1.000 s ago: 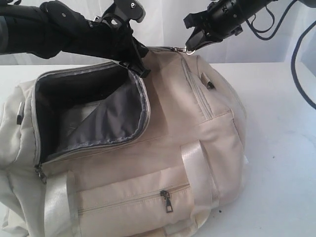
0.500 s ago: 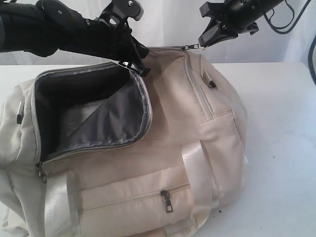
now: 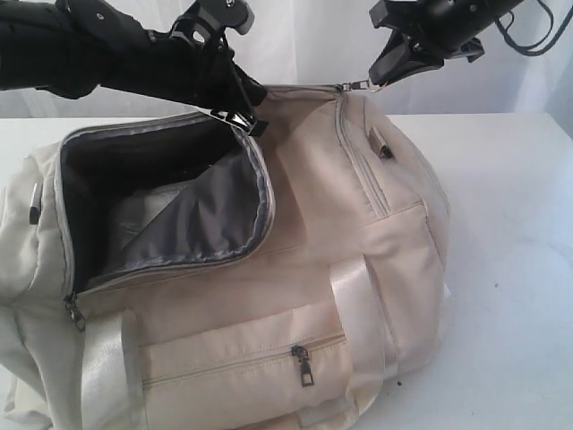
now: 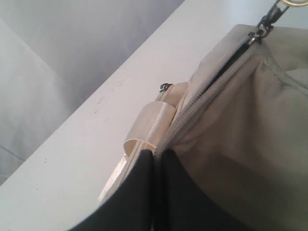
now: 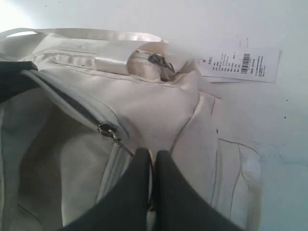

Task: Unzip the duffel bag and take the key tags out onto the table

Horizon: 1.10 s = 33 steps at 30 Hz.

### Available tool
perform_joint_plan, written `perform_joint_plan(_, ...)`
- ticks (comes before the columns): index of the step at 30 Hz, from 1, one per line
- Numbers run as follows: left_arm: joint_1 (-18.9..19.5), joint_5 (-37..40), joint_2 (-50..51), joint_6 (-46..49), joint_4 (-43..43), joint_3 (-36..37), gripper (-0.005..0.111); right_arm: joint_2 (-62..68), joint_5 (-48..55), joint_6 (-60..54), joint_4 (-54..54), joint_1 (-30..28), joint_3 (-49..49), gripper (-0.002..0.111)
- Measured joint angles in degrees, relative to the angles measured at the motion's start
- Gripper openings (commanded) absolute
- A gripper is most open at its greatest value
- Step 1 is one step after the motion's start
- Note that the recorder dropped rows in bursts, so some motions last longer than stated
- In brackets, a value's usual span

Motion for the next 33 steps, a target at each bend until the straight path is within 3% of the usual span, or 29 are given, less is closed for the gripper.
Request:
perform_joint_plan(14, 2.56, 4.24, -0.4, -3.41, -1.47, -0.24, 0.0, -5.6, -1.83, 2.41, -0.69, -0.23, 8.84, 0.0)
perform_joint_plan(33, 2.63, 7.26, -0.53, -6.04, -1.57, -0.24, 0.0, -20.26, -5.1, 1.97, -0.95, -0.56, 25.79, 0.0)
